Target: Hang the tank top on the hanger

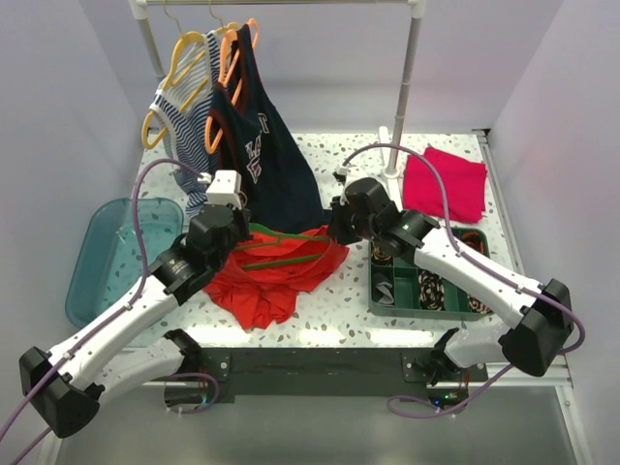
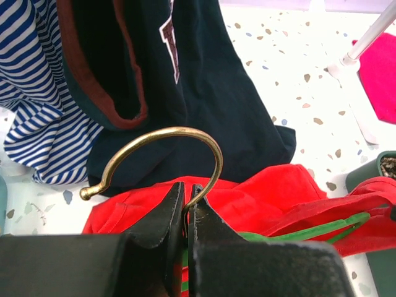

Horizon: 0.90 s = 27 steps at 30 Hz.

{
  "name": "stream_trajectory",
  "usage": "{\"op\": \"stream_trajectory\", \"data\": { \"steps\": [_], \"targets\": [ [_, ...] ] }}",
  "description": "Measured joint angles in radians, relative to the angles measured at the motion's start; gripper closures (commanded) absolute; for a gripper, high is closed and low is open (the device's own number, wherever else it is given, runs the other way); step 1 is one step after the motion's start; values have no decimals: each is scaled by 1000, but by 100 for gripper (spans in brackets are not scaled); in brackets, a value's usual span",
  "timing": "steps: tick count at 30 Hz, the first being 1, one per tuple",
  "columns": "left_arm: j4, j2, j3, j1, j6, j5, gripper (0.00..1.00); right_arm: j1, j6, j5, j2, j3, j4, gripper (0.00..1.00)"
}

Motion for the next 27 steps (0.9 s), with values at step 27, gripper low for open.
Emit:
{"op": "stream_trajectory", "data": {
  "steps": [27],
  "targets": [
    [244,211,77,-199,-3,-303,100,0,92,-69,23,124,30,93]
  ]
}}
